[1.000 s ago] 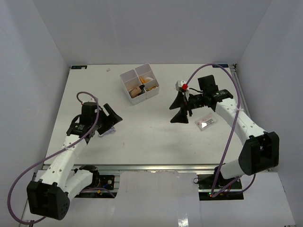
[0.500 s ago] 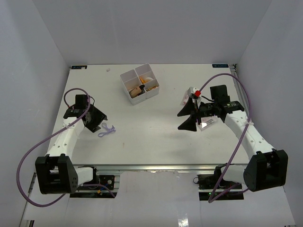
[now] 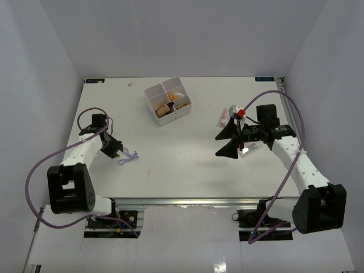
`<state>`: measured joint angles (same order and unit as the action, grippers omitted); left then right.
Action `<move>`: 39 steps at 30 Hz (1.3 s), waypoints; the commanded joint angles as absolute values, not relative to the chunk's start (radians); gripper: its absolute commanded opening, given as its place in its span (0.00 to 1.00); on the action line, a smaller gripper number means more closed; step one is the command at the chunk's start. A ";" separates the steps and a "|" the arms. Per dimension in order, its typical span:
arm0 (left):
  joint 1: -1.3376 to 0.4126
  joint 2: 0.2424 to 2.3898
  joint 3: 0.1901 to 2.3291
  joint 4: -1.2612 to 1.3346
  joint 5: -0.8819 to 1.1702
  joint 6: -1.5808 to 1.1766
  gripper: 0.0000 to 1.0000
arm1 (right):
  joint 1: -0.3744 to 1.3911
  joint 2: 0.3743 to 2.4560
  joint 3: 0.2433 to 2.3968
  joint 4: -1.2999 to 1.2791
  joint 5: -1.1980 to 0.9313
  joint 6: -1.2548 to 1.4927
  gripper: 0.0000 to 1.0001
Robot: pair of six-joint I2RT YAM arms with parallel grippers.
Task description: Organize the makeup
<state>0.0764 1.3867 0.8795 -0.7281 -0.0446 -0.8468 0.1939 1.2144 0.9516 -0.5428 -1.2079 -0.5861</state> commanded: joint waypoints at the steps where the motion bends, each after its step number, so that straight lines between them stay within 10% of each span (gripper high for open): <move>1: 0.081 1.412 0.900 -0.684 -0.038 -0.817 0.36 | 0.183 1.202 0.950 -0.512 -1.235 -0.580 0.90; 26: 0.083 1.549 0.940 -0.600 0.056 -0.779 0.41 | 0.170 1.239 0.946 -0.505 -1.218 -0.580 0.91; 39: 0.083 1.552 0.944 -0.572 0.105 -0.701 0.59 | 0.170 1.259 0.946 -0.505 -1.209 -0.580 0.91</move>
